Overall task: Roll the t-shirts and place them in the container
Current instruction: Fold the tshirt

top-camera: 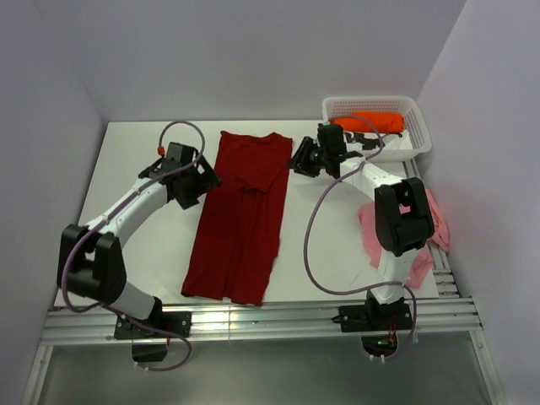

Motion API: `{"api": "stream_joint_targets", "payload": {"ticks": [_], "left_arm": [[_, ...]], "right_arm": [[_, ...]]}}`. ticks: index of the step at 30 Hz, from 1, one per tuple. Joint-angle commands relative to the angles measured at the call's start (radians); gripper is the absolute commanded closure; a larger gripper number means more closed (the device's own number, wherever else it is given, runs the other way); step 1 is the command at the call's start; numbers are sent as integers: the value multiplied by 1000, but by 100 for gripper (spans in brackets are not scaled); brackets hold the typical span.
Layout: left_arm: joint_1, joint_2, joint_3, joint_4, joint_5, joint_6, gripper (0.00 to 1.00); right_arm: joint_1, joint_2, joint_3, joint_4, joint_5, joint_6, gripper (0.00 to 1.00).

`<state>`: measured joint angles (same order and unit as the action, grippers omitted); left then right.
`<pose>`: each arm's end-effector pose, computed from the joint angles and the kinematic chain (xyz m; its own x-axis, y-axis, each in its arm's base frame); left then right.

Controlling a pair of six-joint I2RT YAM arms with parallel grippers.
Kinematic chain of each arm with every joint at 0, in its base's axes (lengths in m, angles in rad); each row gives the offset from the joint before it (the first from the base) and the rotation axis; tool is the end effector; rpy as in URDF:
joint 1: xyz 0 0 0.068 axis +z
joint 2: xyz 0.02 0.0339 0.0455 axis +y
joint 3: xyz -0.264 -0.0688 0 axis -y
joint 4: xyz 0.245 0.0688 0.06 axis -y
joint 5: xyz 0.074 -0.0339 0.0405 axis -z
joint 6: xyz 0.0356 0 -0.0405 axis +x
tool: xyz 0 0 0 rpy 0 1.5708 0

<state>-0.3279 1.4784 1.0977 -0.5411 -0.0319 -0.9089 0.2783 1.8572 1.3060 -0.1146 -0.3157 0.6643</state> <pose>0.2954 -0.0993 0.2537 -0.7031 -0.5936 -0.3915 -0.4083 0.7878 -0.4611 0.4003 0.1259 0.2229 -0.7734 0.3885 -0.5010 -0.0243 0.7714 0.6358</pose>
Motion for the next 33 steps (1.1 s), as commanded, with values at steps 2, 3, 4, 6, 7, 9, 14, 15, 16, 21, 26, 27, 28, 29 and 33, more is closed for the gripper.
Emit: {"api": "stream_joint_targets", "payload": {"ticks": [2,3,4,6,7,9,14,15,16,21,26,27,28,29,33], "left_arm": [[38,118,117,101,86,70,5],[38,134,131,102,95,73,5],[39,147,149,113,96,74,5],[39,181,160,121,99,84,5],[39,213,178,116,99,88,5],[39,249,198,113,104,99,6],[43,336,231,124,118,108,6],[44,347,234,128,122,108,6],[46,356,238,133,125,108,7],[49,410,274,139,138,117,7],[49,457,329,148,159,125,7],[49,465,336,150,164,127,7],[49,479,356,150,165,127,7],[50,490,369,148,167,130,7],[58,559,453,127,181,131,7]], "right_arm": [[35,0,-60,79,-68,26,54],[53,3,-68,85,-77,32,55],[61,8,-77,92,-80,43,55],[76,28,-99,112,-89,52,55],[85,36,-102,112,-94,58,55],[94,57,-105,139,-108,66,56],[104,137,-51,109,-77,67,58],[104,151,-33,84,-66,63,59],[104,166,-15,63,-54,57,60],[79,241,82,-37,27,67,63],[36,357,278,-195,58,38,66],[27,378,315,-224,82,34,66],[21,398,381,-270,89,23,66],[13,433,407,-284,89,23,65],[-27,496,499,-312,75,32,64]]}}
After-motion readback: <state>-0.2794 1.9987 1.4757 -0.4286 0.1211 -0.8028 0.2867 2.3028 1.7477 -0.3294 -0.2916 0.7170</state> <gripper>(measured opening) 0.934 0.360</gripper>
